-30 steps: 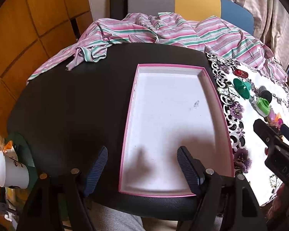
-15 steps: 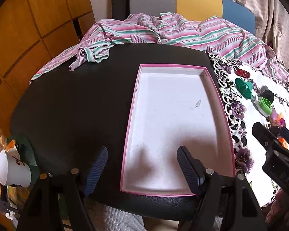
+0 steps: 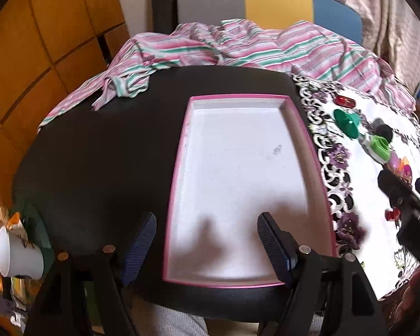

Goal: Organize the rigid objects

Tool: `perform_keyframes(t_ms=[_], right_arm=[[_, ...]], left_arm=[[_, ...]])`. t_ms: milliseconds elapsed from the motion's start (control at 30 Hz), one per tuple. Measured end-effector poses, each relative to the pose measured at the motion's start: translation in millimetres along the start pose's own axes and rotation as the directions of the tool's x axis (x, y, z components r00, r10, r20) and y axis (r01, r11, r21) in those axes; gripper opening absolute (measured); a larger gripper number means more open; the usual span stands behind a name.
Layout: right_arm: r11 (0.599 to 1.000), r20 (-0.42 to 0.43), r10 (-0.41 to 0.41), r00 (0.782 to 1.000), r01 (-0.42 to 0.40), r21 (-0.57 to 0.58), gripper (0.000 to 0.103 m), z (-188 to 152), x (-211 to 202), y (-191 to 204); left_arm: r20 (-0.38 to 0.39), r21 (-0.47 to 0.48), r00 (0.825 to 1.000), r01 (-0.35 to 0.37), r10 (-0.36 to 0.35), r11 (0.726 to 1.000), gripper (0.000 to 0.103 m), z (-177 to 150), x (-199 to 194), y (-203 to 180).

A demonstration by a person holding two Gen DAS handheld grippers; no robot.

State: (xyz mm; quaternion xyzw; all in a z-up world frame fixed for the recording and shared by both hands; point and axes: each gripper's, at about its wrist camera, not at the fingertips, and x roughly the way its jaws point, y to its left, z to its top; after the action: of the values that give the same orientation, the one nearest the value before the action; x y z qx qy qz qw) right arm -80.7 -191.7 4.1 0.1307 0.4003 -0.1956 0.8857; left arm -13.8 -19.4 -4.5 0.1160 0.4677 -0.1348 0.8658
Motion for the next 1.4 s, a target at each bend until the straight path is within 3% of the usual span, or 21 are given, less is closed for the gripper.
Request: perform_keyframes(t_ms=[133, 233, 333, 433, 500, 567, 633, 733, 800, 833, 933, 1133, 1233, 1333, 1367, 1400], right_arm=[[0.997, 0.028, -0.044, 0.999, 0.042, 0.062, 0.103, -2.8, -7.1, -29.9], [0.99, 0.033, -0.078, 0.996, 0.073, 0.12, 0.103, -7.1, -11.4, -61.8], [0.968, 0.047, -0.137, 0.99, 0.123, 0.219, 0.103, -13.8, -18.9, -104.6], [0.937, 0.068, -0.19, 0.979, 0.161, 0.312, 0.103, -21.7, -28.9, -146.7], [0.928, 0.067, -0.218, 0.974, 0.185, 0.323, 0.103, -26.5, -32.5, -167.0], [0.925, 0.057, -0.231, 0.971, 0.201, 0.323, 0.103, -31.3, -34.2, -185.5], [0.924, 0.058, -0.238, 0.97, 0.208, 0.32, 0.103, -37.0, -38.6, -195.7], [0.924, 0.056, -0.248, 0.967, 0.219, 0.313, 0.103, -45.4, -38.6, -211.7], [0.925, 0.029, -0.243, 0.97, 0.222, 0.308, 0.102, -49.3, -29.5, -222.2], [0.927, 0.014, -0.234, 0.972, 0.219, 0.304, 0.101, -50.5, -23.7, -224.9], [0.937, -0.02, -0.22, 0.975, 0.217, 0.274, 0.089, -50.4, -2.6, -232.8], [0.968, -0.091, -0.163, 0.982, 0.177, 0.18, 0.073, -45.2, 38.4, -235.1], [0.976, -0.112, -0.142, 0.983, 0.158, 0.147, 0.069, -46.8, 49.7, -232.8], [0.978, -0.126, -0.133, 0.983, 0.151, 0.143, 0.068, -49.7, 58.7, -234.0], [0.979, -0.127, -0.129, 0.983, 0.147, 0.143, 0.062, -50.2, 60.4, -234.5], [0.981, -0.129, -0.121, 0.984, 0.139, 0.139, 0.049, -51.0, 62.5, -234.2]], left_arm=[[-0.023, 0.024, 0.996, 0.086, -0.086, 0.996, 0.076, 1.9, 0.9, -15.2], [-0.079, 0.009, 0.98, 0.185, -0.184, 0.983, 0.069, 2.8, 5.1, -27.4], [-0.12, 0.067, 0.973, 0.204, -0.195, 0.977, 0.053, 0.7, 10.2, -52.2], [-0.114, 0.148, 0.98, 0.178, -0.162, 0.973, 0.053, -4.1, 8.0, -78.6], [-0.124, 0.178, 0.976, 0.201, -0.18, 0.963, 0.053, -7.6, 6.2, -91.4], [-0.158, 0.173, 0.958, 0.265, -0.239, 0.949, 0.053, -8.4, 7.3, -99.3], [-0.191, 0.152, 0.926, 0.356, -0.326, 0.922, 0.053, -9.2, 8.3, -108.4], [-0.188, 0.145, 0.897, 0.428, -0.4, 0.892, 0.053, -10.2, 6.4, -125.6], [-0.193, 0.163, 0.858, 0.507, -0.476, 0.847, 0.053, -10.9, 4.4, -138.9], [-0.203, 0.189, 0.85, 0.521, -0.486, 0.832, 0.054, -11.7, 3.4, -147.1], [-0.203, 0.282, 0.871, 0.49, -0.448, 0.825, 0.054, -17.1, -1.2, -168.8], [-0.218, 0.269, 0.832, 0.554, -0.51, 0.788, 0.056, -17.6, -3.8, -178.1], [-0.22, 0.282, 0.842, 0.537, -0.492, 0.795, 0.056, -17.3, -2.2, -184.7], [-0.237, 0.257, 0.835, 0.547, -0.497, 0.797, 0.056, -17.3, 2.5, -189.3], [-0.242, 0.246, 0.83, 0.554, -0.503, 0.795, 0.056, -17.1, 4.1, -191.0], [-0.247, 0.234, 0.823, 0.562, -0.511, 0.793, 0.056, -17.0, 6.1, -194.1]])
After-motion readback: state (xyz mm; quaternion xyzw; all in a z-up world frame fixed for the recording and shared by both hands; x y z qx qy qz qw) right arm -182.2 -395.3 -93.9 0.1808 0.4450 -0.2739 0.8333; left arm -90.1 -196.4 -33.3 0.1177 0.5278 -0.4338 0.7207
